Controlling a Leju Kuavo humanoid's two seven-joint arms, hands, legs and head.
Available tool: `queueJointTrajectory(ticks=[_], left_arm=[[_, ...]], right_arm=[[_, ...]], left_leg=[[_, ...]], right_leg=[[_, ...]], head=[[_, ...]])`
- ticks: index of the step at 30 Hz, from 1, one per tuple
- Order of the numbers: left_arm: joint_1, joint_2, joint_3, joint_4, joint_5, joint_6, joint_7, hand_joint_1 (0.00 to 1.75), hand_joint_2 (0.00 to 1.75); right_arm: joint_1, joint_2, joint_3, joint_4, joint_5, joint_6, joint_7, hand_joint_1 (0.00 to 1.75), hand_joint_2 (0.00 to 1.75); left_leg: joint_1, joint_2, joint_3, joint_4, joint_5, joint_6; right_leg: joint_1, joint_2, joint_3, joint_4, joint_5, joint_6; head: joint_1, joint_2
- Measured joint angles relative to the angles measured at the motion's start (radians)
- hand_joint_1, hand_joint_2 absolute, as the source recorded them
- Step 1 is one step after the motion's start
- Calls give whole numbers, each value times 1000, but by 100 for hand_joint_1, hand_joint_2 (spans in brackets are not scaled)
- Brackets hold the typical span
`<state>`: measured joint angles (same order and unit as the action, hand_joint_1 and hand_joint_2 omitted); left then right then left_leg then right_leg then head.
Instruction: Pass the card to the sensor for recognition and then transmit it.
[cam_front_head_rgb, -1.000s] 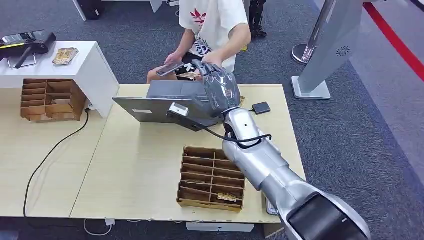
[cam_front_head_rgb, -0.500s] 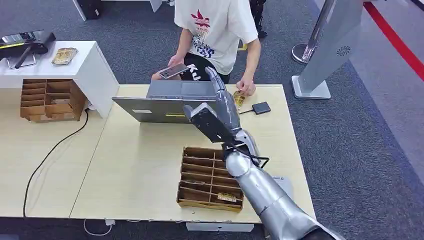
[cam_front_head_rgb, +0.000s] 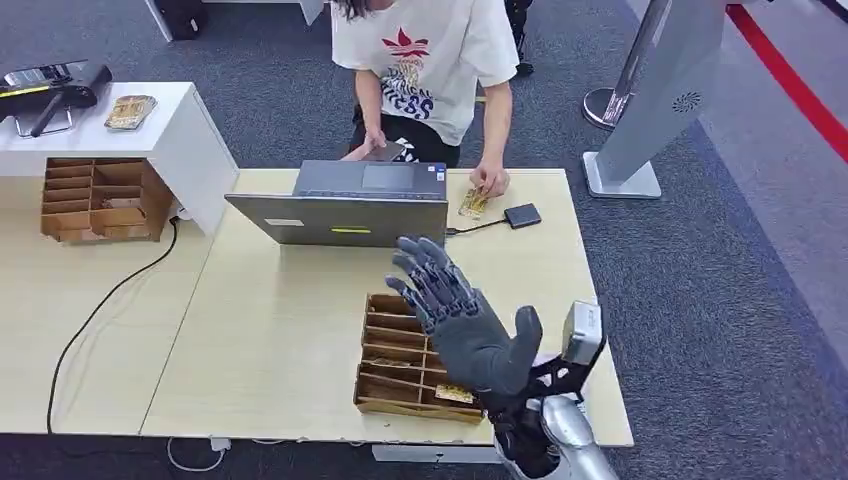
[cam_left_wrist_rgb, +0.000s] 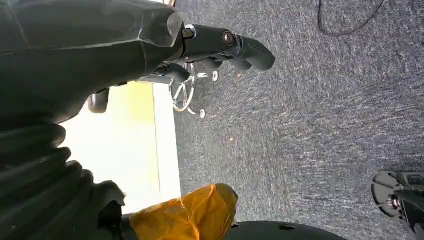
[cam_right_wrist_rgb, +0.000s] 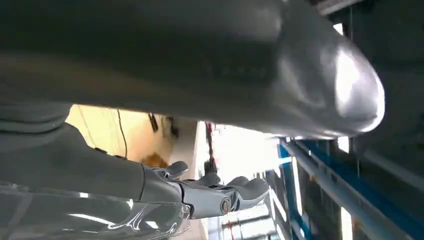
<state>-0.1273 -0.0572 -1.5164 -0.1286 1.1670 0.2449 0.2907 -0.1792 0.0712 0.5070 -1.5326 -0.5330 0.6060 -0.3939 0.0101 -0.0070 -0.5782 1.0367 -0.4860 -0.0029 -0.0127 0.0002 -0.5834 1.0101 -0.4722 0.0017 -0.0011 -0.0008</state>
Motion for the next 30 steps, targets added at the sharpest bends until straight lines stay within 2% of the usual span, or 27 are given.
queueJointTrajectory(ticks=[3,6,9,14,23,30], left_arm=[[-1,1,-1,0,-13,-5,0,0,175],[-1,2,-4,0,-25,-9,3,0,175],[-2,3,-10,0,-39,-14,11,0,175],[-2,8,-15,0,-78,-29,21,0,175],[-4,15,-22,0,-164,-50,36,0,175],[-7,13,-22,0,-221,-49,48,0,175]], right_arm=[[48,-35,0,-12,49,84,-23,0,0],[87,-70,0,-14,121,117,-52,0,0],[123,-93,2,-14,190,118,-76,0,0],[149,-104,18,-23,228,115,-87,0,0],[153,-104,77,-31,238,91,-67,0,0],[190,-113,88,-51,250,55,-70,0,0]], left_leg=[[0,0,0,0,0,0],[0,0,0,0,0,0],[0,0,0,0,0,0],[0,1,0,0,0,0],[0,1,0,0,0,0],[0,1,0,0,0,0]], right_leg=[[0,0,0,0,0,0],[0,0,0,0,0,0],[0,0,0,0,0,0],[0,0,0,0,0,0],[0,0,0,0,0,0],[0,0,0,0,0,0]], head=[[0,0],[0,0],[0,0],[0,0],[0,0],[0,0]])
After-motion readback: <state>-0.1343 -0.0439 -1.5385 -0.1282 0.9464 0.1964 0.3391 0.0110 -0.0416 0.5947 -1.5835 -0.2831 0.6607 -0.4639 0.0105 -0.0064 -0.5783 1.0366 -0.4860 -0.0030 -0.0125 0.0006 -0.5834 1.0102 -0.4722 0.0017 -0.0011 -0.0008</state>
